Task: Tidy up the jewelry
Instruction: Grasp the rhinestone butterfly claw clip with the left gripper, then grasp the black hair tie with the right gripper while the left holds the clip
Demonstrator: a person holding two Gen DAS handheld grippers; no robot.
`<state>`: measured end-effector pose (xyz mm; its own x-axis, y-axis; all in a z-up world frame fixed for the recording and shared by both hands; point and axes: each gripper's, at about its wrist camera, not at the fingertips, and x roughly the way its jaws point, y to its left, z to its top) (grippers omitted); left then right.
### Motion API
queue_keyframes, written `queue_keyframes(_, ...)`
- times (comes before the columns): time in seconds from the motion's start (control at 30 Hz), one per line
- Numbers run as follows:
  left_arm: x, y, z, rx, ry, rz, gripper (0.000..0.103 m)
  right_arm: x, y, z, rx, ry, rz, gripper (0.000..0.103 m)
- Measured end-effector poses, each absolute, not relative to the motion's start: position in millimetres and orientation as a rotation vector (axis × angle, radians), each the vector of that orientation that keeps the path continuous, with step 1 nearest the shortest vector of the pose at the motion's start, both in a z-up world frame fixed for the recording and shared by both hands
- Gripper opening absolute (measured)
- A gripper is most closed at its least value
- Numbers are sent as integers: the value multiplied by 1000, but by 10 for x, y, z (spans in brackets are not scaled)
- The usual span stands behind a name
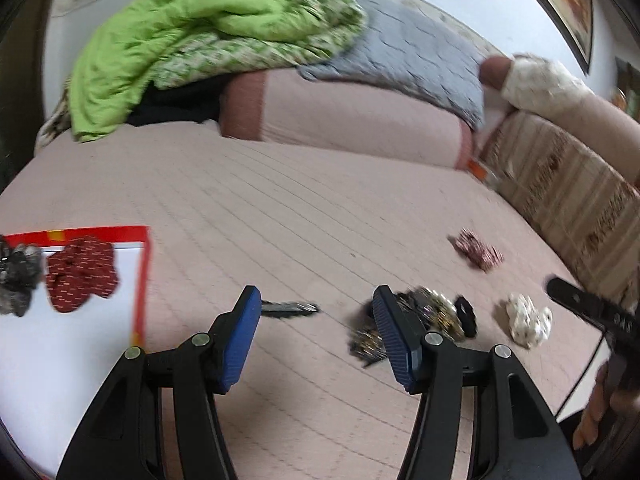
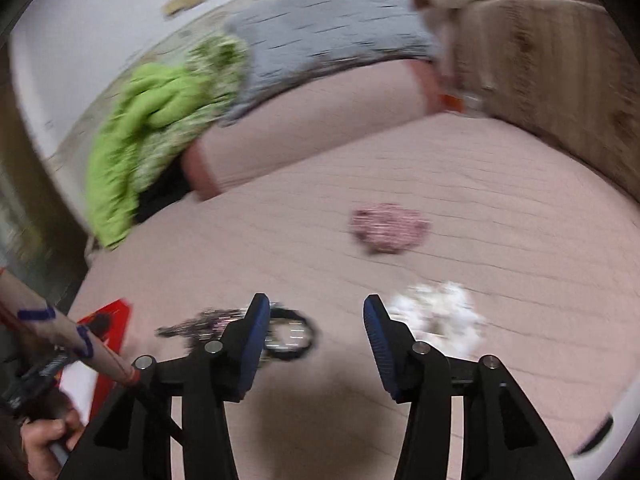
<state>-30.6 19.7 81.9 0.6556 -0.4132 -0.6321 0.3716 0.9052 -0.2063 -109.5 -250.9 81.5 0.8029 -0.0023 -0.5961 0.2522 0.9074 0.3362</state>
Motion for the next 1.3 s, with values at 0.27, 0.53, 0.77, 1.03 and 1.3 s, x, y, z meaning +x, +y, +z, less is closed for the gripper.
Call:
queue_keyframes(0.27,-323,-197,644,16,820,-596,57,-799,-2424,609,466,674,-5,53)
queue_keyframes(0.53,-90,-570,381,133,897,-668,59,-766,-2569,517,567,684,-1,53)
queue_keyframes(0.77,28,-781,191,284,908,-720,63,-780,-2676,488,625,695,6,53)
queue_keyframes(1.03,-31,-838,176,203,889,-692,43,-743,-2700,458,647,711,22,53)
queue_keyframes(1.3,-259,-450,536,60,855,-648,37,-729,-2703,443,647,719,31,53)
